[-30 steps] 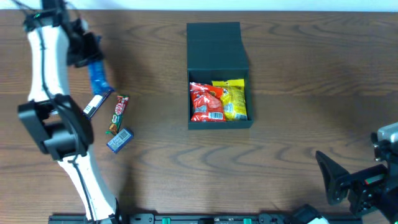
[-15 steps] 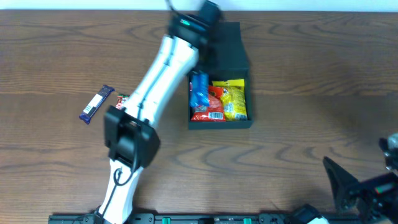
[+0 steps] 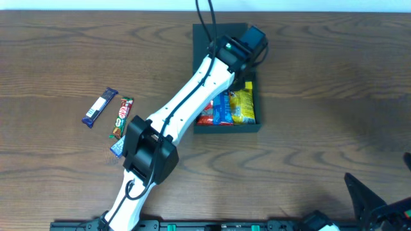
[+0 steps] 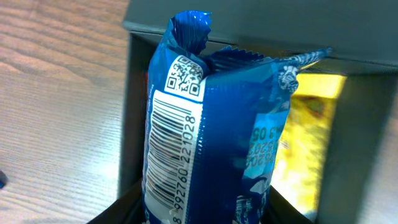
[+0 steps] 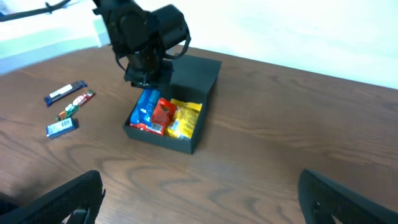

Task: Pack container
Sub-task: 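Carry the blue bar over the box and lower it in, then push the blue bar down along the box's left wall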

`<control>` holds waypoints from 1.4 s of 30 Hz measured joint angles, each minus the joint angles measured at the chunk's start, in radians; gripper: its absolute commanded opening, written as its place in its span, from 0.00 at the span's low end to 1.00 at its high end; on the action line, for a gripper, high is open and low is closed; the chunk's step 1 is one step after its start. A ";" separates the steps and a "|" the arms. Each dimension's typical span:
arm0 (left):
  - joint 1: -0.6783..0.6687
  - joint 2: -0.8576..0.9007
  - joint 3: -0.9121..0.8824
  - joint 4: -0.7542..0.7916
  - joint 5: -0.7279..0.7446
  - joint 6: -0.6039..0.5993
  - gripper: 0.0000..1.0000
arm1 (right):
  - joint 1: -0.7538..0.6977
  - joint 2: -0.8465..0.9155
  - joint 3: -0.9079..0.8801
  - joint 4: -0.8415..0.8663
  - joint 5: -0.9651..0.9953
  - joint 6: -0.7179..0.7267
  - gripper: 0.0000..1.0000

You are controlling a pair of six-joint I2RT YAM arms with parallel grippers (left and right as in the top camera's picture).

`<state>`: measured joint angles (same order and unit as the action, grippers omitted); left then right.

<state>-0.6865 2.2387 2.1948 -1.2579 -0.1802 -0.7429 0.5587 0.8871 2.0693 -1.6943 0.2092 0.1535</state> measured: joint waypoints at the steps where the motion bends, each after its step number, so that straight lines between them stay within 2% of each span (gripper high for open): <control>1: 0.007 0.000 -0.018 0.011 -0.002 0.006 0.06 | 0.000 0.000 0.000 0.000 0.000 0.000 0.99; 13: 0.039 0.000 -0.167 0.132 -0.007 0.119 0.06 | 0.000 0.000 0.000 0.000 -0.032 0.001 0.99; 21: 0.069 0.000 -0.237 0.191 -0.002 0.130 0.06 | 0.000 0.000 0.000 0.000 -0.038 0.008 0.99; 42: 0.084 0.000 -0.238 0.154 0.077 0.113 0.06 | 0.000 0.000 0.000 0.000 -0.038 0.015 0.99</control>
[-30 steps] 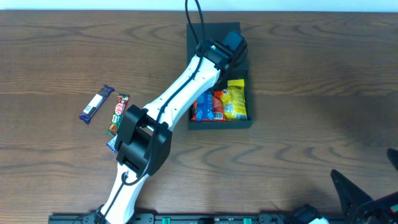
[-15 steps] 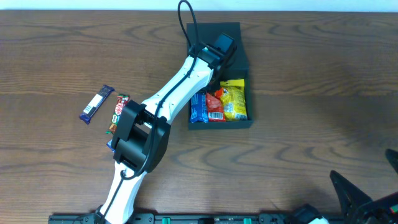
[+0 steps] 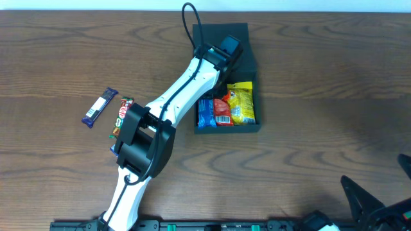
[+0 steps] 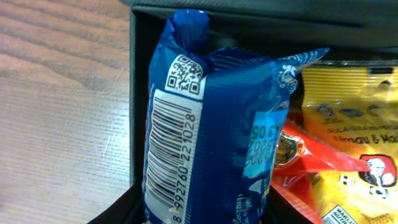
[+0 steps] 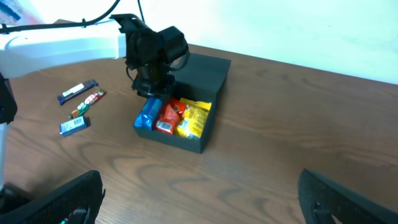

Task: Pack container
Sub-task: 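Push the blue bar down along the box's left wall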

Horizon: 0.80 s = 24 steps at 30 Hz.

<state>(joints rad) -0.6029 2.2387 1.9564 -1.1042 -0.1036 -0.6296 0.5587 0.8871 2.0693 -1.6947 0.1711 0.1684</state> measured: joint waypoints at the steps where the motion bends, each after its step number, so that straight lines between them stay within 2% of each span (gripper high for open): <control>1: 0.000 0.000 0.000 -0.002 -0.001 -0.001 0.06 | 0.000 0.000 0.000 0.000 0.000 0.000 0.99; 2: 0.000 0.000 0.000 -0.004 -0.001 -0.002 0.06 | 0.000 0.000 0.000 0.000 0.000 0.000 0.99; 3: 0.000 0.000 0.000 -0.005 -0.001 -0.002 0.12 | 0.000 0.000 0.000 0.000 0.000 0.000 0.99; 5: 0.000 0.000 0.000 -0.007 -0.001 -0.002 0.47 | 0.000 0.000 0.000 0.000 0.000 0.000 0.99; 10: -0.002 0.000 0.000 -0.010 0.003 0.002 0.73 | 0.000 0.000 0.000 0.000 0.000 0.000 0.99; 19: -0.004 0.000 0.004 -0.016 0.008 -0.001 0.73 | 0.000 0.000 0.000 0.000 -0.001 0.000 0.99; 24: -0.003 0.000 0.066 -0.023 0.007 0.011 0.73 | 0.000 0.000 0.000 0.000 -0.001 0.000 0.99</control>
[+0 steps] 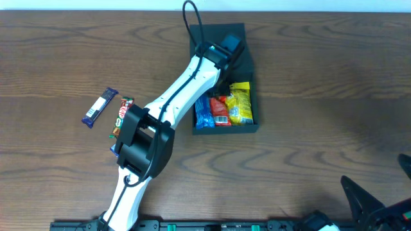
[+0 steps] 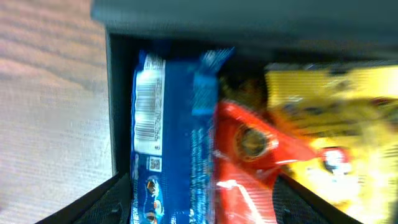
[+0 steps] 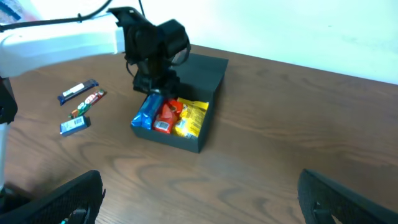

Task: Pack container
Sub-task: 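Push the blue bar down along the box's left wall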

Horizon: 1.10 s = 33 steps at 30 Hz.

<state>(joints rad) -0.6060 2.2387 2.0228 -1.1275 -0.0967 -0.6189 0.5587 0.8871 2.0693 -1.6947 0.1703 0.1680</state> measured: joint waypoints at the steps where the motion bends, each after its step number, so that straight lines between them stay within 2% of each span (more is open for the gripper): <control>1: 0.000 -0.001 0.025 -0.003 0.000 0.006 0.73 | 0.000 0.000 0.000 0.000 0.000 0.000 0.99; 3: 0.000 -0.005 0.058 -0.008 0.000 0.014 0.68 | 0.000 0.000 0.000 0.000 0.000 0.000 0.99; 4: 0.000 -0.009 0.071 -0.012 0.000 0.018 0.60 | 0.000 0.000 0.000 0.000 0.001 0.000 0.99; 8: 0.000 -0.040 0.114 -0.051 0.000 0.031 0.06 | 0.000 0.000 0.000 0.000 0.002 0.000 0.99; 18: -0.043 -0.066 0.126 -0.342 0.022 0.028 0.06 | 0.000 0.000 0.000 0.000 0.016 0.000 0.99; 33: -0.051 -0.070 -0.027 -0.303 0.007 0.049 0.06 | 0.000 0.000 0.000 0.000 0.024 -0.001 0.99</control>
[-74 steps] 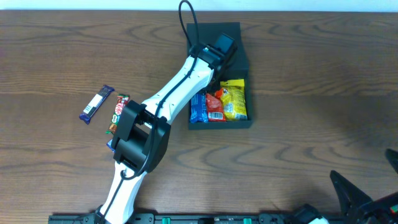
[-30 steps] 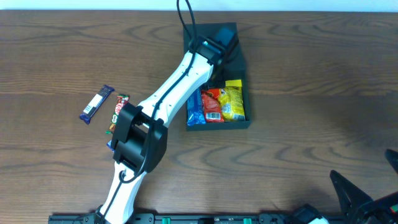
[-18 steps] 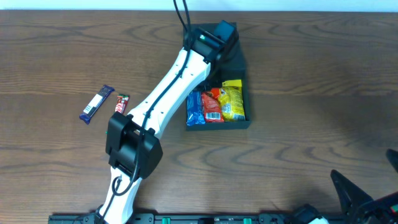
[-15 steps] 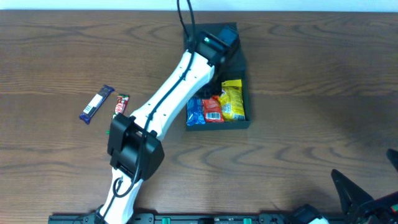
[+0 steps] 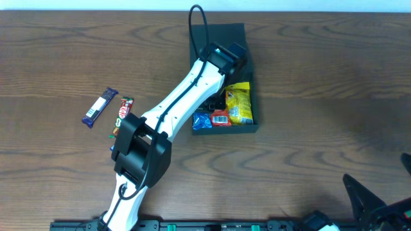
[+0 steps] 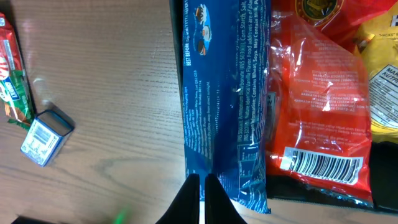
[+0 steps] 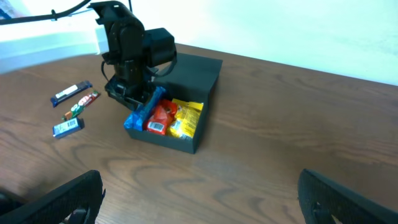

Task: Pack container
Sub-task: 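Push the blue bar down along the box's left wall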

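The black box (image 5: 225, 128) stands open mid-table, its lid (image 7: 199, 65) lying behind it. Inside lie a blue packet (image 6: 224, 93) along the left wall, a red packet (image 6: 311, 93) in the middle and a yellow packet (image 5: 241, 102) on the right. The blue packet's near end rides up over the front left corner (image 7: 134, 119). My left gripper (image 6: 200, 186) hangs over that end, shut with nothing between its fingers. My right gripper (image 7: 199, 205) stands open low at the table's near right, far from the box.
Left of the box lie a blue-and-white bar (image 5: 101, 107), a red-and-green bar (image 5: 122, 117) and a small blue packet (image 6: 43, 134). My left arm (image 5: 173, 109) stretches diagonally across the table over them to the box.
My left gripper was open above the packets in the box; now it is shut and sits over the front left corner. The blue packet's near end now pokes over the front wall.
My left gripper held the blue packet upright above the box. Then it held the packet down at the box's left side beside the red and yellow ones. Then the packet lay in the box with the gripper open above. Now the gripper is shut and holds nothing.
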`<control>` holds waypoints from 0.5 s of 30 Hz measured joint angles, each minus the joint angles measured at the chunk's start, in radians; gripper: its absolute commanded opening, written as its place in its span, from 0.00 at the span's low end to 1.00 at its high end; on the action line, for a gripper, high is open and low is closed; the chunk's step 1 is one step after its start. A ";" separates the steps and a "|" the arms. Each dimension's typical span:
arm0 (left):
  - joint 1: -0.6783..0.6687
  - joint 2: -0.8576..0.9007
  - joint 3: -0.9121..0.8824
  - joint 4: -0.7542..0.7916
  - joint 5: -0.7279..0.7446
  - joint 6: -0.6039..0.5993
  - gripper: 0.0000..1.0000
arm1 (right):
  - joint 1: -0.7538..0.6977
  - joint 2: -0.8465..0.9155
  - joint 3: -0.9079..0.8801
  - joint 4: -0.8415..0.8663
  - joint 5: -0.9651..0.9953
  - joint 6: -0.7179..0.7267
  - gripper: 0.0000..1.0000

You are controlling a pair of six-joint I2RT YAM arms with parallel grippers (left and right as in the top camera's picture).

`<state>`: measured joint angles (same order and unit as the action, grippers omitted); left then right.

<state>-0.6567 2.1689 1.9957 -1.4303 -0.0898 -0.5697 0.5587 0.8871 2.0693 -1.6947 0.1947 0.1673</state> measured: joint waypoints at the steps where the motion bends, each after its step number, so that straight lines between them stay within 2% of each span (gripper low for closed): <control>1: 0.000 -0.003 -0.010 0.006 0.001 0.003 0.06 | 0.000 0.000 0.000 0.000 0.000 0.000 0.99; 8: 0.003 -0.024 -0.114 0.074 0.017 0.025 0.06 | 0.000 0.000 0.000 0.000 0.001 0.000 0.99; 15: 0.008 -0.037 -0.133 0.093 0.031 0.042 0.06 | 0.000 0.000 0.000 0.000 0.001 0.000 0.99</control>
<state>-0.6487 2.1315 1.8626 -1.3369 -0.0586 -0.5282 0.5587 0.8871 2.0693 -1.6947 0.1955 0.1677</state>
